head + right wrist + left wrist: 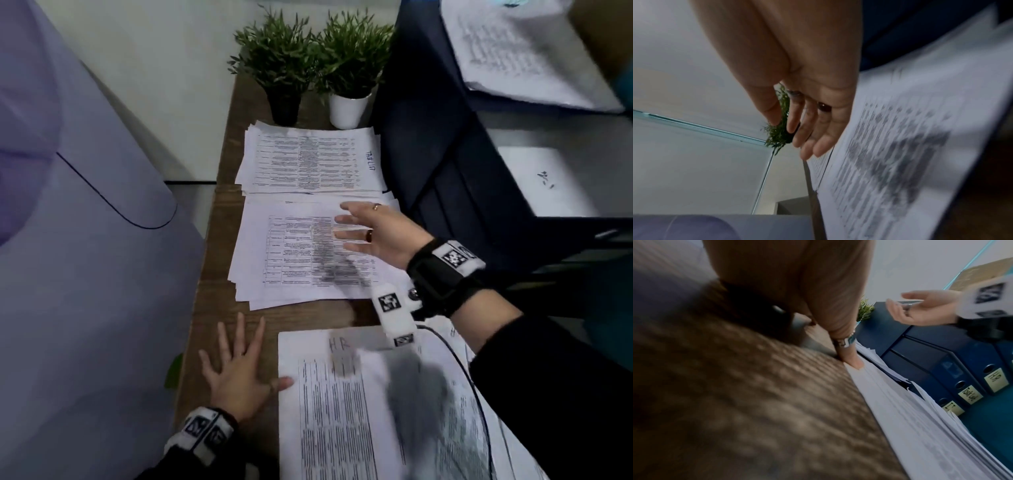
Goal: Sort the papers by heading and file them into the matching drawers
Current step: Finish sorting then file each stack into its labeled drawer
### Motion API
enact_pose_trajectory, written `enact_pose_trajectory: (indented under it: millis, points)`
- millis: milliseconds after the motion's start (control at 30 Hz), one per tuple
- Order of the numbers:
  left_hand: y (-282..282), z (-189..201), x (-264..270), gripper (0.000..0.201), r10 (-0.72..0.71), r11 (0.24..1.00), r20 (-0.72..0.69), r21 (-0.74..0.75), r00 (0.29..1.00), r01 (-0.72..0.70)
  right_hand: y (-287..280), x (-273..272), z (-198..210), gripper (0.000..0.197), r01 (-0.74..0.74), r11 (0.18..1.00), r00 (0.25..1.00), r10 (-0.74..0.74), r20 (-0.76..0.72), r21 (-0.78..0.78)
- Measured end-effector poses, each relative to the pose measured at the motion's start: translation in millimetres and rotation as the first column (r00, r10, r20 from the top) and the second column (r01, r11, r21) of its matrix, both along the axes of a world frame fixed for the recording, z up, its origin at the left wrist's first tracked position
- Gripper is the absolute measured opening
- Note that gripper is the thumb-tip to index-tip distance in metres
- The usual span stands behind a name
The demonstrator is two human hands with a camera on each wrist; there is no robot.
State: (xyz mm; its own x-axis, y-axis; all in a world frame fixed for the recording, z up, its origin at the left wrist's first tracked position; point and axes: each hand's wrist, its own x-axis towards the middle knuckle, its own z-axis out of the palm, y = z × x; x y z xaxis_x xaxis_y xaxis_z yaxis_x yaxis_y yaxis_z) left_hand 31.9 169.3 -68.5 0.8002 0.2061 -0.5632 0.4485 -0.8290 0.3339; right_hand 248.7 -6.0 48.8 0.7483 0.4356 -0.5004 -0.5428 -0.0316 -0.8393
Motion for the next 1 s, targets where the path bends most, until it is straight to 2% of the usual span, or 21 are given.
enact_pose_trajectory:
  millis: [67, 167, 267, 333, 400, 467, 533, 567, 600, 667, 733, 800, 867, 933, 1000]
  points:
    - [-1, 1, 0, 0.114, 0.013, 1.000, 0.018, 0.020, 1.000, -0.013, -31, -25, 6, 0.016, -0.007, 0.998, 0.999, 0.011, 0.052, -0.068]
    - [-2, 2, -2, 0.113, 0.023, 1.000, 0.035, 0.016, 0.999, -0.024, -87, -66, 4, 0.017, 0.033, 0.980, 0.997, -0.018, 0.079, -0.196]
    - [-8, 8, -2, 0.109, 0.091, 0.995, 0.054, 0.025, 0.994, -0.092, -148, -106, -10, 0.015, 0.088, 0.929, 0.993, -0.054, 0.104, -0.360]
    - [-25, 18, -2, 0.094, 0.151, 0.988, 0.131, 0.015, 0.980, -0.154, -190, -131, -24, 0.014, 0.123, 0.869, 0.990, -0.074, 0.120, -0.479]
    - [-51, 25, -4, 0.071, 0.169, 0.985, 0.294, -0.031, 0.941, -0.168, -226, -149, -42, 0.022, 0.154, 0.794, 0.986, -0.089, 0.139, -0.589]
    - [-82, 32, -2, 0.053, 0.189, 0.970, 0.386, -0.216, 0.903, -0.111, -254, -161, -59, 0.027, 0.172, 0.725, 0.984, -0.095, 0.150, -0.667]
    - [-118, 35, 2, 0.041, 0.199, 0.893, 0.339, -0.450, 0.920, -0.027, -278, -167, -81, 0.026, 0.174, 0.681, 0.982, -0.067, 0.177, -0.711]
    - [-136, 35, 5, 0.039, 0.207, 0.844, 0.292, -0.535, 0.934, -0.020, -289, -168, -93, 0.032, 0.138, 0.643, 0.985, -0.012, 0.170, -0.753]
    - [-152, 33, 7, 0.039, 0.223, 0.803, 0.232, -0.594, 0.947, -0.044, -301, -169, -110, 0.048, 0.086, 0.595, 0.986, 0.061, 0.152, -0.799]
    - [-181, 29, 13, 0.047, 0.265, 0.752, 0.104, -0.644, 0.959, -0.139, -339, -164, -170, 0.080, -0.033, 0.490, 0.982, 0.177, 0.062, -0.871]
    - [-201, 22, 17, 0.058, 0.320, 0.726, 0.022, -0.648, 0.947, -0.230, -348, -164, -196, 0.085, -0.078, 0.479, 0.975, 0.220, 0.033, -0.874]
    - [-213, 16, 19, 0.063, 0.353, 0.701, 0.002, -0.663, 0.936, -0.263, -321, -171, -155, 0.082, -0.040, 0.450, 0.964, 0.251, 0.084, -0.892]
    - [-222, 13, 17, 0.060, 0.303, 0.705, 0.006, -0.674, 0.953, -0.220, -312, -173, -132, 0.080, 0.043, 0.386, 0.965, 0.223, 0.138, -0.921]
    - [-229, 11, 13, 0.054, 0.250, 0.701, -0.009, -0.689, 0.968, -0.187, -316, -171, -122, 0.073, 0.188, 0.376, 0.965, 0.103, 0.243, -0.907]
    - [-233, 11, 10, 0.053, 0.257, 0.691, -0.047, -0.689, 0.965, -0.218, -325, -172, -121, 0.076, 0.262, 0.389, 0.959, -0.003, 0.283, -0.883]
